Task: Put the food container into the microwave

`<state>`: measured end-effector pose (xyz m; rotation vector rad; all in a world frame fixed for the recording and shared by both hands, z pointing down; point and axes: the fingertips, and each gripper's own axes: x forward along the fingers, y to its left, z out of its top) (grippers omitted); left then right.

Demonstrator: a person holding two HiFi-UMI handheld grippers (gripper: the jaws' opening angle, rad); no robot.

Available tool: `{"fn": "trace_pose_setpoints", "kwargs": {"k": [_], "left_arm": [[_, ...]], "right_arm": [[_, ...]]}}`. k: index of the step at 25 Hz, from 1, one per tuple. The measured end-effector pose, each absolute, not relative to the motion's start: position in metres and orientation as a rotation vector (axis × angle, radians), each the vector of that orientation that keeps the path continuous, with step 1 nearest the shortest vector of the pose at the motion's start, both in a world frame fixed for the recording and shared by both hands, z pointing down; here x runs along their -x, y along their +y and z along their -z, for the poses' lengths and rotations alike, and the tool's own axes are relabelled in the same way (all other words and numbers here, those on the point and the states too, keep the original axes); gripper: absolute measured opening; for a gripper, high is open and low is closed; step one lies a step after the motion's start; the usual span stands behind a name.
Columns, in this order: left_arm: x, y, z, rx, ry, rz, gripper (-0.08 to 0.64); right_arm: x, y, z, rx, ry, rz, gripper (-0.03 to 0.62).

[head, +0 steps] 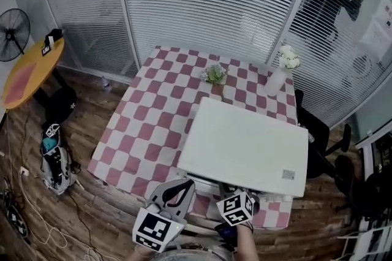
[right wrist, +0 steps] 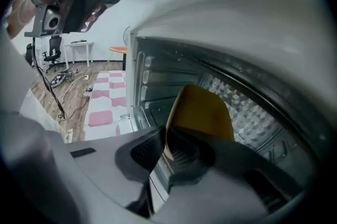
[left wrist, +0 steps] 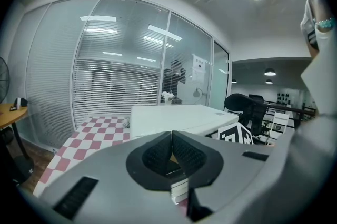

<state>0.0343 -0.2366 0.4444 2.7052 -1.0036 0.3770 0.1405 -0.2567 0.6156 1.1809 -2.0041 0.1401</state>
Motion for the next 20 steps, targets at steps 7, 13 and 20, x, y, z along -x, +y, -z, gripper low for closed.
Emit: {"fn": "trace_pose_setpoints", "kwargs": {"k": [7,13,20], "left_arm": [[-0.03,-0.24,-0.448,-2.698,-1.013,-0.391,0.014],[-0.027,-0.245,-0.452,-2.698,-1.02,-0.398,0.014],[-0.031,-0.245,-0.452,-2.698,-0.986,-0.406,0.014]], "right_arm": [[-0.139,-0.264,-0.631,-1.163,-1.962,-0.116,0.018],[-0.137,-0.267,-0.633,-1.157,-1.95,-0.087,0.02],[-0.136,-0.268,-0.626,-1.184,-1.949,-0.055,0.05]]}}
